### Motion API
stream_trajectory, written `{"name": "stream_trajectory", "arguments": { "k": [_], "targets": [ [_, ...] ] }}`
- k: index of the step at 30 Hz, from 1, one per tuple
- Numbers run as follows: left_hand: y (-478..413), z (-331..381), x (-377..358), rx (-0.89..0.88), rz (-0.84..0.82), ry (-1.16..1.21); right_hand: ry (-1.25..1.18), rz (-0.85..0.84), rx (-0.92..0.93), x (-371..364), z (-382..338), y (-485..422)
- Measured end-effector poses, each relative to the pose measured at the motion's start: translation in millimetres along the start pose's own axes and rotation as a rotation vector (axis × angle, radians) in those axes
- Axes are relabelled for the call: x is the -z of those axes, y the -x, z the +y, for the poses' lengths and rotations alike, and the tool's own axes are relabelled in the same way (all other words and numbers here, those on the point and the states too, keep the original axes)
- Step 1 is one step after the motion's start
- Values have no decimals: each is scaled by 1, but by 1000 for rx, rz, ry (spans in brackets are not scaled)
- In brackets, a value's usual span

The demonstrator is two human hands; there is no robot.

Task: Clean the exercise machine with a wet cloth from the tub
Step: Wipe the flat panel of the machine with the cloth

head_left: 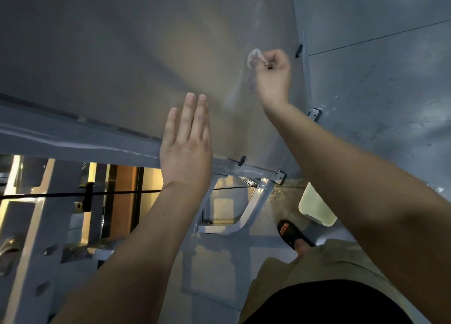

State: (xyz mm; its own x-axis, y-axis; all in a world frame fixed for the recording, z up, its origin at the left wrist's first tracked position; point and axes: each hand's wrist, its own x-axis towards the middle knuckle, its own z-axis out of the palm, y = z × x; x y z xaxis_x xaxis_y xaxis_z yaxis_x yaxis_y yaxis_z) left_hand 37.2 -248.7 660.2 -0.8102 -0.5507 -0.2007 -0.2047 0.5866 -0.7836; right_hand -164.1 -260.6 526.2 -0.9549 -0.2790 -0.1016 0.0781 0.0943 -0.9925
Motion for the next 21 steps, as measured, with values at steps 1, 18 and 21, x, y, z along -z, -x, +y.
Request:
{"name": "stream_trajectory", "arguments": {
  "k": [1,18,21],
  "targets": [
    [0,0,-1,5,2,1,-92,56,-31,-4,-11,-5],
    [-3,5,1,48,-49,101,-17,-172,-12,-6,17,66],
    [-5,10,6,30,-18,251,-57,-433,-70,11,25,87]
  ]
}}
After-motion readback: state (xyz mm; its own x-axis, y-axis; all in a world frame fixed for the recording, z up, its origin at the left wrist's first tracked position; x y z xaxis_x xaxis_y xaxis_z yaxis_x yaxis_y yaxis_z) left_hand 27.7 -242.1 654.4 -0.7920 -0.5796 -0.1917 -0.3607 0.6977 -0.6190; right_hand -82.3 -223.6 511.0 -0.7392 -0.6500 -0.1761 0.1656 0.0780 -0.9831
